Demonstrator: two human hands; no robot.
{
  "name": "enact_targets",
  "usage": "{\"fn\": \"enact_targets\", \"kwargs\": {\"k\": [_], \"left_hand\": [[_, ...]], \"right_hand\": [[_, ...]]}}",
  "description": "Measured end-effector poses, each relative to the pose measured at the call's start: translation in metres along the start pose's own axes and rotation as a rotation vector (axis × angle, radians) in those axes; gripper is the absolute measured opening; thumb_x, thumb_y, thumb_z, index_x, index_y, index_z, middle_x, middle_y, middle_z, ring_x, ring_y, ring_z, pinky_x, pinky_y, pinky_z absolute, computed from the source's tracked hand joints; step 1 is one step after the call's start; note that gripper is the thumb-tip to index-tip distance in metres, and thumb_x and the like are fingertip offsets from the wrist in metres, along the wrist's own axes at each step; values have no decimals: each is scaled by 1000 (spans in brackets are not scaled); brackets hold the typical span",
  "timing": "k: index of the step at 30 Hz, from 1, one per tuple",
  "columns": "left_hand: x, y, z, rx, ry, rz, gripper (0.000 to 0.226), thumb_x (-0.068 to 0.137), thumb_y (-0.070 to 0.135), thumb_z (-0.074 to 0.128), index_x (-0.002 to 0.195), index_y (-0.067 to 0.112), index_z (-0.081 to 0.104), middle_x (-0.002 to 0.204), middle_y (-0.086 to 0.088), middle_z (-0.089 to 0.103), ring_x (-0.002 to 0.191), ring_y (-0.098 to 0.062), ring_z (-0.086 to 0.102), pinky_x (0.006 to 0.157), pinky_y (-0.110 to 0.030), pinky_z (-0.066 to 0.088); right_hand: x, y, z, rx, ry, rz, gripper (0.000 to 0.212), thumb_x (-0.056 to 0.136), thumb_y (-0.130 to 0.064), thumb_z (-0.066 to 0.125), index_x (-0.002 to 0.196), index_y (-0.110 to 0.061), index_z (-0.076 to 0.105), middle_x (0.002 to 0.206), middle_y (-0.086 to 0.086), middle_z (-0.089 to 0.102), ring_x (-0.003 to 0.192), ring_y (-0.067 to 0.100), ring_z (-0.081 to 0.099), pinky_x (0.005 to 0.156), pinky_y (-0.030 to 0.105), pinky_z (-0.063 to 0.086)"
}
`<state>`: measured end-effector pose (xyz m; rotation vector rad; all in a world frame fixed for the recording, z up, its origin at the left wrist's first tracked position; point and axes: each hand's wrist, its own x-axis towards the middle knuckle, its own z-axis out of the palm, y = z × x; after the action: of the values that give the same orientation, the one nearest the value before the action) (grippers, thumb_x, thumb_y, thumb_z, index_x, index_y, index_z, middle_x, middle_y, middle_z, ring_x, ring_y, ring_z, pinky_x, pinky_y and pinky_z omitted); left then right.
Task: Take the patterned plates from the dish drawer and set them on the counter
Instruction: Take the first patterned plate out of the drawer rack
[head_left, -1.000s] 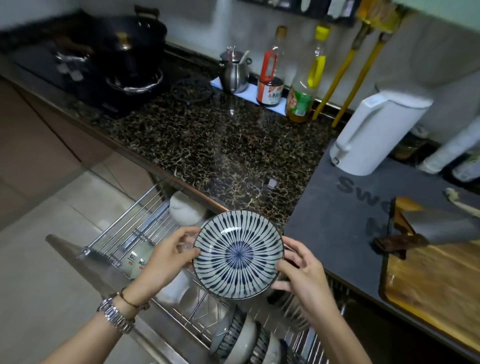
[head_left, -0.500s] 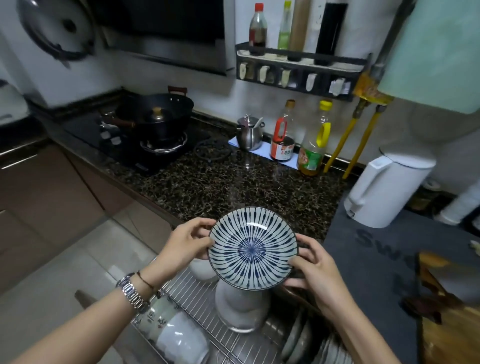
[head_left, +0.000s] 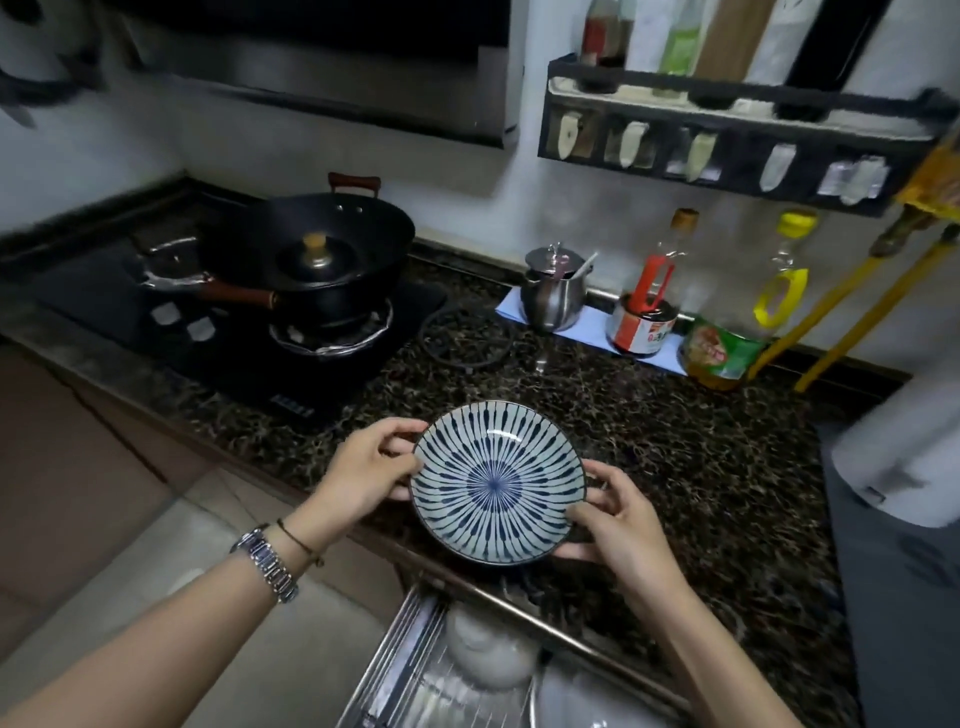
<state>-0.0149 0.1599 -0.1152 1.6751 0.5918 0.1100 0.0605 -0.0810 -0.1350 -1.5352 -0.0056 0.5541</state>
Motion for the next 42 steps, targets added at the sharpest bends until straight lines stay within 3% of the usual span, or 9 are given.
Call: {"fn": "enact_targets", "kwargs": {"k": [4, 10, 16, 20, 24, 33, 39, 42], "left_hand": [[52, -11, -33, 26, -15, 10, 38, 82, -5, 57, 116, 11, 59, 93, -16, 67, 72, -15, 66, 49, -19, 55], [106, -36, -57, 12, -9, -15, 36, 81, 0, 60, 114, 16, 61, 91, -9, 71, 70, -11, 67, 46, -15, 51], [137, -59, -70, 72, 9, -56, 37, 79, 2, 62, 113, 18, 62, 91, -6, 73, 76, -14, 71, 51, -20, 56], [148, -69, -74, 84, 1, -76, 38, 78, 1, 64, 112, 18, 62, 88, -4, 72, 68, -9, 71, 48, -18, 53], [153, -79, -75, 65, -10, -82, 39, 78, 3, 65, 113, 19, 62, 92, -5, 72, 75, -12, 71, 50, -19, 54], [157, -86, -76, 37, -19, -82, 39, 78, 5, 66, 113, 22, 62, 97, -5, 70, 81, -13, 70, 52, -17, 54], [156, -91, -77, 56, -26, -63, 40, 80, 11, 67, 119, 21, 59, 97, 0, 71, 84, -10, 70, 56, -19, 56], [150, -89, -75, 150, 11, -7, 43, 81, 14, 67, 123, 16, 58, 104, -3, 69, 89, -12, 67, 71, -22, 56]], "right_hand": [[39, 1, 43, -42, 49, 6, 41, 81, 10, 58, 114, -15, 55, 95, 8, 71, 67, 12, 73, 46, 30, 58], [86, 7, 81, -79, 85, 48, 42, 81, 11, 58, 112, -16, 51, 87, 2, 69, 58, 9, 70, 44, 30, 58], [111, 20, 102, -115, 73, 90, 45, 82, 7, 60, 123, -11, 50, 100, 13, 68, 80, 22, 68, 50, 32, 60], [122, 30, 110, -111, 75, 122, 46, 82, 8, 60, 123, -9, 50, 100, 13, 68, 76, 19, 68, 50, 33, 60], [130, 36, 112, -113, 81, 133, 47, 81, 9, 60, 124, -10, 51, 88, 6, 68, 71, 14, 68, 44, 27, 58], [134, 38, 109, -131, 81, 118, 51, 80, 8, 63, 126, -12, 51, 100, 11, 67, 77, 18, 69, 45, 25, 58], [131, 40, 109, -118, 93, 129, 49, 83, 6, 62, 125, -16, 50, 99, 8, 65, 78, 17, 67, 45, 22, 57], [127, 39, 110, -206, 96, 149, 47, 85, -2, 62, 128, -11, 46, 96, 11, 65, 86, 23, 66, 58, 30, 59]]}}
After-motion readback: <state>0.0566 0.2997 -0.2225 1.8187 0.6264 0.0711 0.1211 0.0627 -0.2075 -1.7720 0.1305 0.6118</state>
